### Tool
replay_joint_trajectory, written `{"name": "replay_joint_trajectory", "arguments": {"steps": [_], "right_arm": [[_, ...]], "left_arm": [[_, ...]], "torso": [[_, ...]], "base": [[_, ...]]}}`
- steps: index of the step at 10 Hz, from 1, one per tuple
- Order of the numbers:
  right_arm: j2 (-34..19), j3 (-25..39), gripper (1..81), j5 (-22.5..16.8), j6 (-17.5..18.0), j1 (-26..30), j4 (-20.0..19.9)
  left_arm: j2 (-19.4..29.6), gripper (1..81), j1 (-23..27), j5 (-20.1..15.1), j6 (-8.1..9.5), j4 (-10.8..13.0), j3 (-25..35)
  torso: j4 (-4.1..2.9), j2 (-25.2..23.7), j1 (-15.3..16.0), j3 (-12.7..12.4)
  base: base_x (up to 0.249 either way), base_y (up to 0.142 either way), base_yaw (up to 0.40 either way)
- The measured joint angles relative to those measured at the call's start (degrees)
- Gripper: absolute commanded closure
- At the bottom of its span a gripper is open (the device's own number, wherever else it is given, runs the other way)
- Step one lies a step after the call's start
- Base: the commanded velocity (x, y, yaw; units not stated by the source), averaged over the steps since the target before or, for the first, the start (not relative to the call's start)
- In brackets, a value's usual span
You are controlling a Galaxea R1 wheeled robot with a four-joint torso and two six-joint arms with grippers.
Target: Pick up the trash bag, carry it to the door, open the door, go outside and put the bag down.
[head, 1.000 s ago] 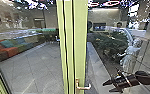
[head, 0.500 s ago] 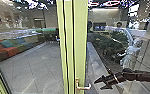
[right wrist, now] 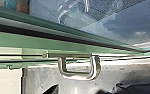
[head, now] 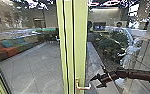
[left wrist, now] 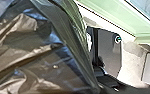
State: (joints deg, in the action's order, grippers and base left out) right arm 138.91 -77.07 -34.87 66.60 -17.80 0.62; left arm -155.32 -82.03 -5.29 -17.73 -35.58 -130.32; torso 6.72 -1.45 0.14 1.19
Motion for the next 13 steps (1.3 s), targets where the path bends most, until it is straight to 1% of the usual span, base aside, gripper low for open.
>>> {"name": "replay_joint_trajectory", "arguments": {"steps": [2, 3, 6, 8, 10, 13], "right_arm": [[3.7, -3.2, 1.0, 0.1, 1.5, -0.7, 0.1], [5.3, -5.0, 1.0, -0.1, 1.9, -1.9, 0.1], [8.4, -9.3, 1.0, 0.0, 2.4, -4.5, 0.1], [8.9, -11.0, 1.0, -0.1, 2.6, -6.4, 0.1], [9.9, -13.0, 1.0, 0.0, 5.0, -6.2, 0.1], [12.5, -16.4, 1.0, 0.0, 6.4, -6.2, 0.3]], "left_arm": [[-0.7, 81.1, 0.0, 0.0, 0.0, 0.0, -0.7], [-0.9, 81.1, 0.0, -0.1, 0.0, -0.2, -1.1], [-0.9, 81.1, 0.0, -0.1, 0.0, -0.6, -1.7], [-1.1, 81.1, 0.0, 0.0, 0.0, -0.6, -1.7], [-1.1, 81.1, 0.0, 0.0, 0.0, -0.6, -1.7], [-1.2, 81.1, 0.0, 0.0, 0.0, -0.7, -1.8]], "torso": [[0.0, 0.0, 0.0, 0.0], [0.0, 0.0, 0.0, 0.0], [0.0, 0.0, 0.0, 0.0], [0.0, 0.0, 0.0, 0.1], [0.0, 0.0, 0.1, 0.1], [0.0, 0.0, 0.1, 0.1]], "base": [[0.0, 0.0, 0.0], [0.0, 0.0, 0.0], [0.0, 0.0, 0.0], [0.0, 0.0, 0.0], [0.0, 0.0, 0.0], [0.0, 0.0, 0.0]]}}
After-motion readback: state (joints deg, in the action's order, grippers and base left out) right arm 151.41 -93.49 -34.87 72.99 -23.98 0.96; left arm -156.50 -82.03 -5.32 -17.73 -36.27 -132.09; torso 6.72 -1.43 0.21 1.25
